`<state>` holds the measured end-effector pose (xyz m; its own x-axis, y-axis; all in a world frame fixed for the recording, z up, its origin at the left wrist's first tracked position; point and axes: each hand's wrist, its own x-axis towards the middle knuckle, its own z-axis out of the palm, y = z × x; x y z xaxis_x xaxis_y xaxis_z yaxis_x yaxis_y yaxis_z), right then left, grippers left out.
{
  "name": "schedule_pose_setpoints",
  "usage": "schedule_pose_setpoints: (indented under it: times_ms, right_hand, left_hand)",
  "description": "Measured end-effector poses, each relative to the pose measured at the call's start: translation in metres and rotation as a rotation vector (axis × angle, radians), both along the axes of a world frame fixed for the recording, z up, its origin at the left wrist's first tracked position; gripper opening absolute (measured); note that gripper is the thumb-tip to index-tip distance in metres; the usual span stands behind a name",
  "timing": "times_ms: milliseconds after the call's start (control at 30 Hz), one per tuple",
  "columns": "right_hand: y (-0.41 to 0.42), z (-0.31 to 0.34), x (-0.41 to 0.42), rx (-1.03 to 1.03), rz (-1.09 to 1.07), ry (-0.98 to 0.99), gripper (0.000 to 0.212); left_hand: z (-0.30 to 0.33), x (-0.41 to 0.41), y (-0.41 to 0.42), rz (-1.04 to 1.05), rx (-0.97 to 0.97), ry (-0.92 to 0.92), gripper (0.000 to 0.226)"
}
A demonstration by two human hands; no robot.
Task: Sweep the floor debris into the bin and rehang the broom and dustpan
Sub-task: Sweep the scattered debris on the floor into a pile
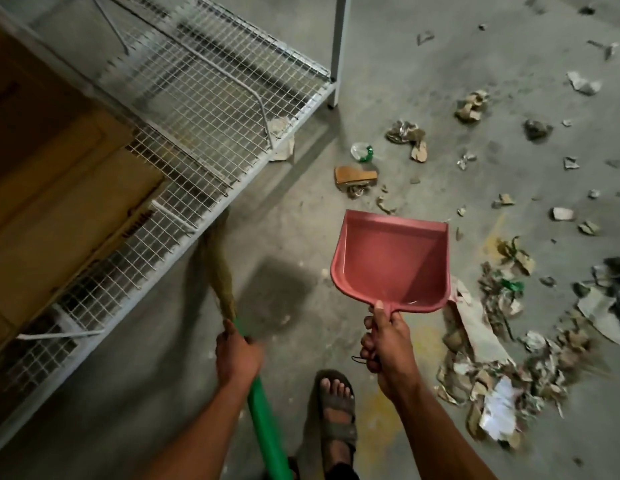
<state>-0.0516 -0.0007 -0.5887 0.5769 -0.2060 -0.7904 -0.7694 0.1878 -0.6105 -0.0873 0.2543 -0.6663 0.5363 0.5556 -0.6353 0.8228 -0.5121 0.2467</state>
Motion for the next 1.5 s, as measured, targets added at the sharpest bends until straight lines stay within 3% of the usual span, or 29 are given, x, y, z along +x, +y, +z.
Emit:
schedule_pose_setpoints:
  times_ms: [133, 300, 633, 867, 1267, 1500]
  right_hand:
    - [-0.009, -0.027, 0.037, 0.000, 0.020, -0.034, 0.030]
    - [-0.029, -0.066, 0.077, 0.021, 0.006, -0.072, 0.028]
    - [-0.076, -0.140, 0.097, 0.029, -0.063, -0.100, 0.029]
    - [-0.094, -0.133, 0.076, 0.014, -0.135, -0.054, 0.032]
    - [-0.157, -0.070, 0.003, -0.155, -0.352, -0.037, 0.040]
    - [-0.196, -0.031, -0.047, -0.295, -0.566, 0.013, 0.041]
  left_hand:
    - [-0.041, 0.078, -0.003, 0.158, 0.009, -0.008, 0.058]
    - [-0.100, 0.183, 0.006, 0.129, -0.006, -0.048, 0.052]
    - [-0.169, 0.298, 0.014, -0.357, 0.091, -0.099, 0.071]
    - [-0.157, 0.263, -0.009, -0.671, -0.038, -0.149, 0.071]
    - [-0.096, 0.145, -0.154, -1.119, -0.370, -0.167, 0.070]
    - [-0.045, 0.100, -0.160, -1.117, -0.355, -0.294, 0.070]
